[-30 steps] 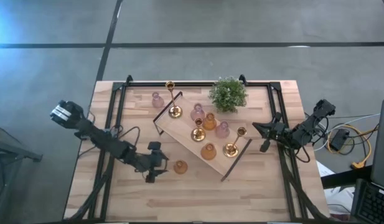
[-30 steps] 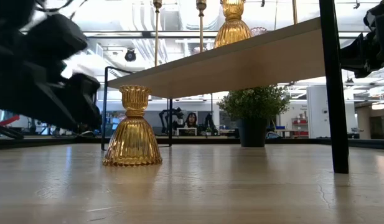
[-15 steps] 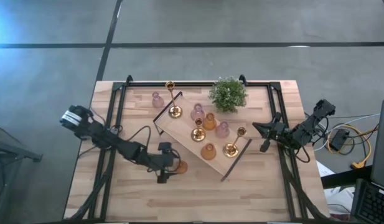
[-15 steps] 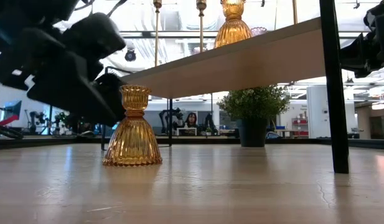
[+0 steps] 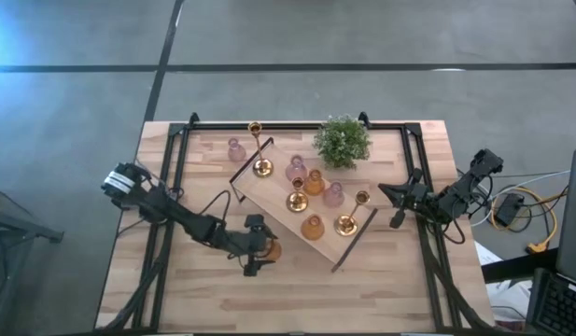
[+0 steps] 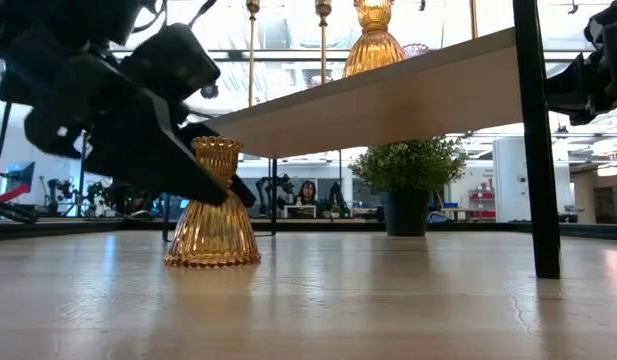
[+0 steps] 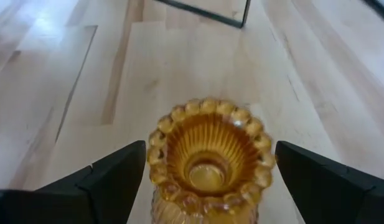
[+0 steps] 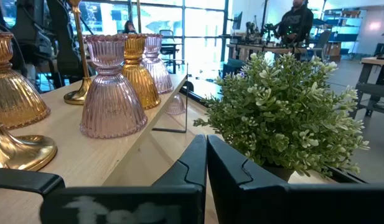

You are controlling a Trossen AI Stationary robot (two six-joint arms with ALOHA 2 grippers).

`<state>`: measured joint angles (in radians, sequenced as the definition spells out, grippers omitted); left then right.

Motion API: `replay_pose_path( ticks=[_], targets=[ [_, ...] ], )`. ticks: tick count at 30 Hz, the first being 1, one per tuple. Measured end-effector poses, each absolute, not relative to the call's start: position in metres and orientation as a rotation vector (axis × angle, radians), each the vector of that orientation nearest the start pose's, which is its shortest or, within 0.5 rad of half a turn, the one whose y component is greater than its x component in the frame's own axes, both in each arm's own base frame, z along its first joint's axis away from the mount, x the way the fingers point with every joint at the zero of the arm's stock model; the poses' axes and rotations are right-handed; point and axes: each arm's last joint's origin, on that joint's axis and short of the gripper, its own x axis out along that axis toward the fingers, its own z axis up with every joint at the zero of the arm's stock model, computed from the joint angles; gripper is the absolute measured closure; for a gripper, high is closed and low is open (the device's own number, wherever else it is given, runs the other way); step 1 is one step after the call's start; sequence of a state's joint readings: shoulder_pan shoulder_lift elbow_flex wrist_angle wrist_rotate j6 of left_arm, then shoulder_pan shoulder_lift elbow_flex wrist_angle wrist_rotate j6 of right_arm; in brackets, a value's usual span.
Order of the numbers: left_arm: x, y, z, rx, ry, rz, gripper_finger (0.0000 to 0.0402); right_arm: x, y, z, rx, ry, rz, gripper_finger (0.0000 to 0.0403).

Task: Pick & Place candle stick holders
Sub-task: Put the yellow glass candle holder on the shelf

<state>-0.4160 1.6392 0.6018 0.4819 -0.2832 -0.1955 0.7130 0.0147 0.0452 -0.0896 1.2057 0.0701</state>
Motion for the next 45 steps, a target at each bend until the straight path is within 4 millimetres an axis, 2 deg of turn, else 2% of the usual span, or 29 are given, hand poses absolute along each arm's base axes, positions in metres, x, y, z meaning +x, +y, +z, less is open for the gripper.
replay_pose_path(
  ticks=[8, 20, 29, 34, 43, 45],
  targets=[
    [0.275, -0.112, 0.128, -0.024, 0.527, -0.067, 0.0045, 0.076, 0.030, 0.170, 0.019, 0.017, -0.493, 0.0394],
    [0.261, -0.106, 0.125, -0.108, 0.356, -0.082, 0.0080, 0.076, 0.030, 0.170, 0.018, 0.017, -0.493, 0.0394],
    [0.262, -0.106, 0.113, -0.105, 0.381, -0.078, 0.0106, 0.076, 0.030, 0.170, 0.019, 0.017, -0.493, 0.0394],
    [0.262, -0.106, 0.114, -0.112, 0.365, -0.080, 0.0146, 0.076, 0.030, 0.170, 0.018, 0.017, -0.493, 0.0394],
    [0.263, -0.106, 0.116, -0.108, 0.348, -0.076, 0.0272, 0.076, 0.030, 0.170, 0.018, 0.017, -0.493, 0.0394],
    [0.263, -0.106, 0.117, -0.110, 0.346, -0.077, 0.0275, 0.076, 0.030, 0.170, 0.020, 0.017, -0.493, 0.0394]
  ],
)
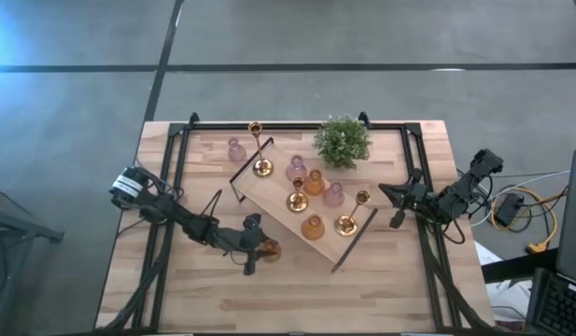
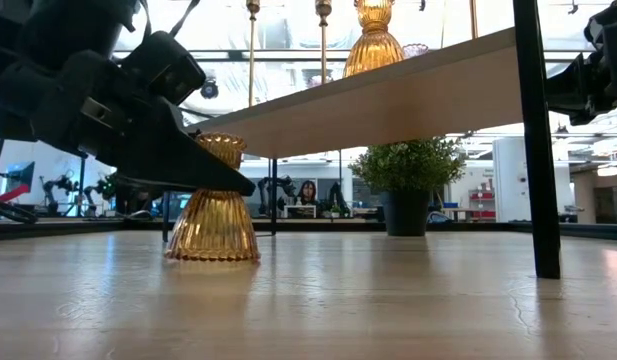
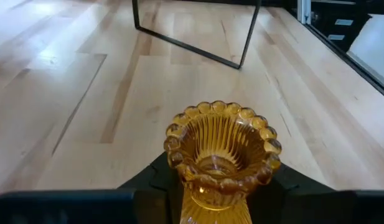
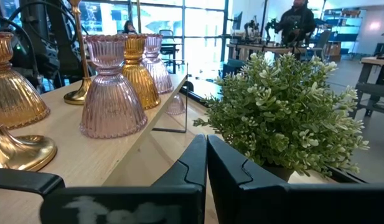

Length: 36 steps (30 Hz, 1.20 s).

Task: Pick & Place candle stick holders
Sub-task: Put the yellow glass candle holder on the shelf

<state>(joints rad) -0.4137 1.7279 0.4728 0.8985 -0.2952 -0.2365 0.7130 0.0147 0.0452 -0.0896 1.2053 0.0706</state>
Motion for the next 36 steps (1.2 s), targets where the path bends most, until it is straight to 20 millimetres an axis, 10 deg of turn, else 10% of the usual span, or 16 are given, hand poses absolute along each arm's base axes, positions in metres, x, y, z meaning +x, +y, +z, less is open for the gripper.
replay_pose_path(
  ticks=[19, 29, 36],
  targets=[
    [0.227, -0.093, 0.200, -0.253, 0.281, -0.141, 0.0275, 0.076, 0.030, 0.170, 0.019, 0.017, -0.493, 0.0394],
    [0.197, -0.062, 0.263, -0.083, 0.196, 0.204, 0.0275, 0.076, 0.030, 0.170, 0.018, 0.018, -0.493, 0.0394],
    [0.207, -0.041, 0.271, -0.031, 0.185, 0.301, 0.0275, 0.076, 0.030, 0.170, 0.021, 0.017, -0.493, 0.0394]
  ],
)
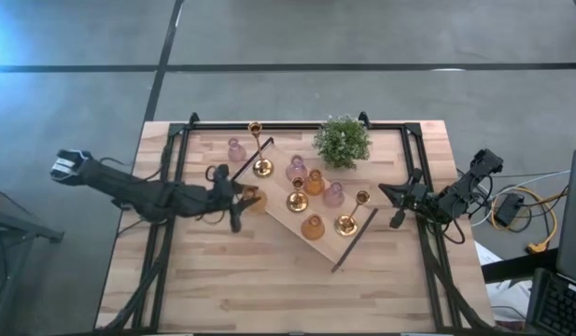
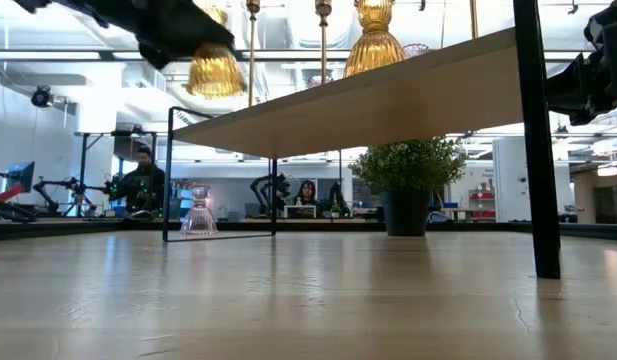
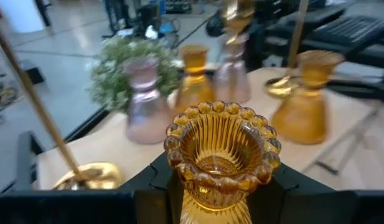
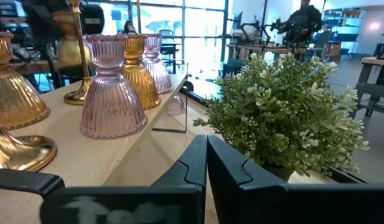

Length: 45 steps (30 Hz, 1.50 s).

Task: Pick & Place candle stick holders
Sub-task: Put the yellow glass candle holder on the shelf

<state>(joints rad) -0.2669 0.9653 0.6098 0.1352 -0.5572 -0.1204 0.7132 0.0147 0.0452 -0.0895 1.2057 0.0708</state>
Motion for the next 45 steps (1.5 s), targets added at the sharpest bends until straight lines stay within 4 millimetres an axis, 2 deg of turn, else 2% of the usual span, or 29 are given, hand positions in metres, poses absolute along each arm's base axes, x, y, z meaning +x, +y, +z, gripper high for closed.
replay_pose_path(
  ticks=[8, 16, 22, 29, 43, 45],
  targets=[
    [0.226, -0.011, 0.262, -0.061, 0.218, 0.310, 0.0275, 0.076, 0.030, 0.170, 0.019, 0.017, -0.493, 0.0394],
    [0.247, 0.003, 0.263, -0.054, 0.252, 0.310, 0.0275, 0.076, 0.030, 0.170, 0.018, 0.018, -0.493, 0.0394],
    [0.264, 0.005, 0.259, -0.033, 0.289, 0.300, 0.0275, 0.076, 0.030, 0.170, 0.019, 0.017, -0.493, 0.0394],
    [0.275, 0.006, 0.259, -0.023, 0.300, 0.303, 0.0275, 0.076, 0.030, 0.170, 0.019, 0.017, -0.493, 0.0394],
    [0.276, 0.007, 0.260, -0.020, 0.305, 0.306, 0.0275, 0.076, 0.030, 0.170, 0.018, 0.018, -0.493, 0.0394],
    [0.276, 0.007, 0.260, -0.020, 0.305, 0.306, 0.0262, 0.076, 0.030, 0.170, 0.018, 0.018, -0.493, 0.0394]
  ],
)
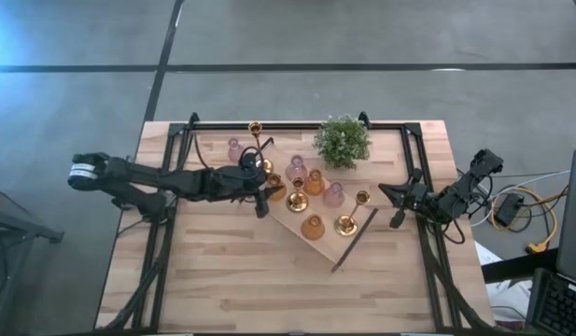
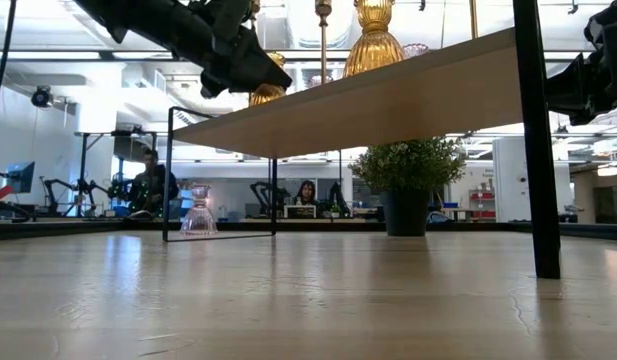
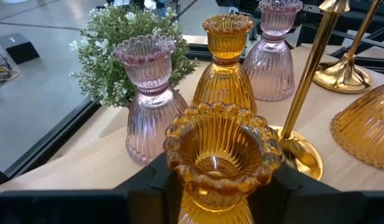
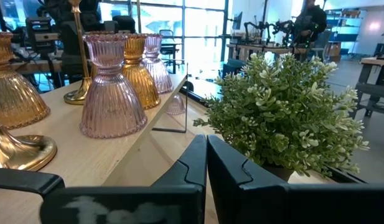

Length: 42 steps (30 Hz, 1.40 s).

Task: Pick & Place candle stick holders
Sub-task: Put the yellow glass candle holder on the shelf, then adjust the yellow glass candle holder on the shelf

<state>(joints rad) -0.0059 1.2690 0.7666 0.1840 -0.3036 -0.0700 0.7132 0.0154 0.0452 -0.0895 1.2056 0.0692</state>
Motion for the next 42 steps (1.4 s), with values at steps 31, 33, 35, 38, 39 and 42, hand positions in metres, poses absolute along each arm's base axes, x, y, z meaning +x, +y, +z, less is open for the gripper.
replay_pose_path(
  ticks=[31, 33, 35, 38, 39, 42],
  targets=[
    [0.235, 0.007, 0.277, -0.034, 0.415, 0.317, 0.0136, 0.076, 0.030, 0.170, 0.018, 0.018, -0.493, 0.0394],
    [0.227, 0.007, 0.281, -0.068, 0.433, 0.304, 0.0136, 0.076, 0.030, 0.170, 0.019, 0.018, -0.494, 0.0394],
    [0.218, 0.006, 0.283, -0.110, 0.457, 0.268, 0.0136, 0.076, 0.030, 0.170, 0.017, 0.018, -0.493, 0.0394],
    [0.205, 0.002, 0.285, -0.172, 0.508, 0.171, 0.0136, 0.076, 0.030, 0.170, 0.019, 0.018, -0.493, 0.0394],
    [0.201, 0.000, 0.285, -0.191, 0.524, 0.132, 0.0136, 0.076, 0.030, 0.170, 0.017, 0.018, -0.494, 0.0394],
    [0.195, -0.008, 0.282, -0.228, 0.546, 0.006, 0.0138, 0.076, 0.030, 0.170, 0.019, 0.018, -0.493, 0.0394]
  ],
)
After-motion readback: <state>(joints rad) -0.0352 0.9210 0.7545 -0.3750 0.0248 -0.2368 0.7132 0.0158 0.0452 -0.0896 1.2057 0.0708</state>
